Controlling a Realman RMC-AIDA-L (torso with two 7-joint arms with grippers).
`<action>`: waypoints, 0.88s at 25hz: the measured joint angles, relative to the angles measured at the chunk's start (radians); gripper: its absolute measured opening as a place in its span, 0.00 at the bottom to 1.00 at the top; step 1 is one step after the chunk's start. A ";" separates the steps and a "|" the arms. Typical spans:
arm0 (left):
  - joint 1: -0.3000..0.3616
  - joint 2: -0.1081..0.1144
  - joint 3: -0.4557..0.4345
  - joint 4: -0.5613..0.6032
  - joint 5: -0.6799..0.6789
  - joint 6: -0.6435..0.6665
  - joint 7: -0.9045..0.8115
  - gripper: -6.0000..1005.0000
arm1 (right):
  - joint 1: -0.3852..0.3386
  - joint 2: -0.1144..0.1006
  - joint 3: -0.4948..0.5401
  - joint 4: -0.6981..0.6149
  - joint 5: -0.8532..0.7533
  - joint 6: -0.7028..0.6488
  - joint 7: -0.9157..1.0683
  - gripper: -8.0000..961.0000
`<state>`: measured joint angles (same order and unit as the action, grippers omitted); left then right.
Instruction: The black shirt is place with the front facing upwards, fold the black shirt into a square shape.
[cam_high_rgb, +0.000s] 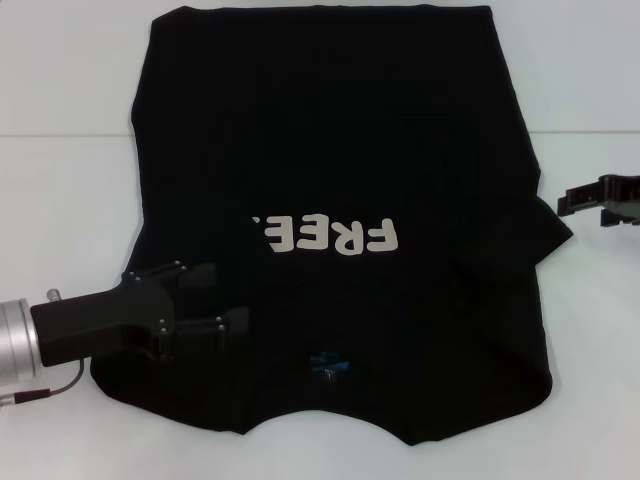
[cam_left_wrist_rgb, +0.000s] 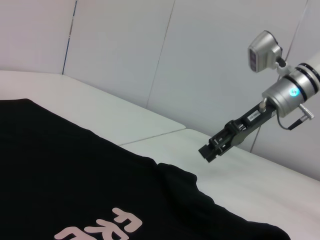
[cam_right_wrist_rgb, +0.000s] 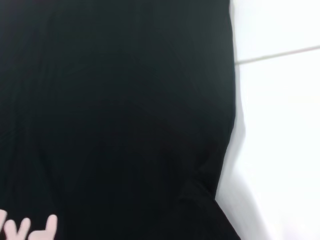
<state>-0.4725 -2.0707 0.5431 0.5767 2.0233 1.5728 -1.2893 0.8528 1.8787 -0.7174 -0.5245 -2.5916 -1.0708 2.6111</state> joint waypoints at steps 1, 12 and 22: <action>0.000 0.000 0.000 0.000 0.000 -0.001 0.000 0.87 | 0.002 0.003 -0.006 0.009 0.000 0.015 -0.003 0.77; 0.003 0.001 0.000 -0.009 0.000 -0.018 0.004 0.87 | 0.010 0.037 -0.019 0.061 0.002 0.116 -0.050 0.77; 0.006 0.001 0.006 -0.012 0.000 -0.026 0.004 0.87 | 0.004 0.052 -0.019 0.076 0.001 0.162 -0.075 0.77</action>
<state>-0.4664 -2.0702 0.5491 0.5644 2.0233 1.5472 -1.2851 0.8566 1.9311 -0.7364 -0.4487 -2.5910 -0.9087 2.5356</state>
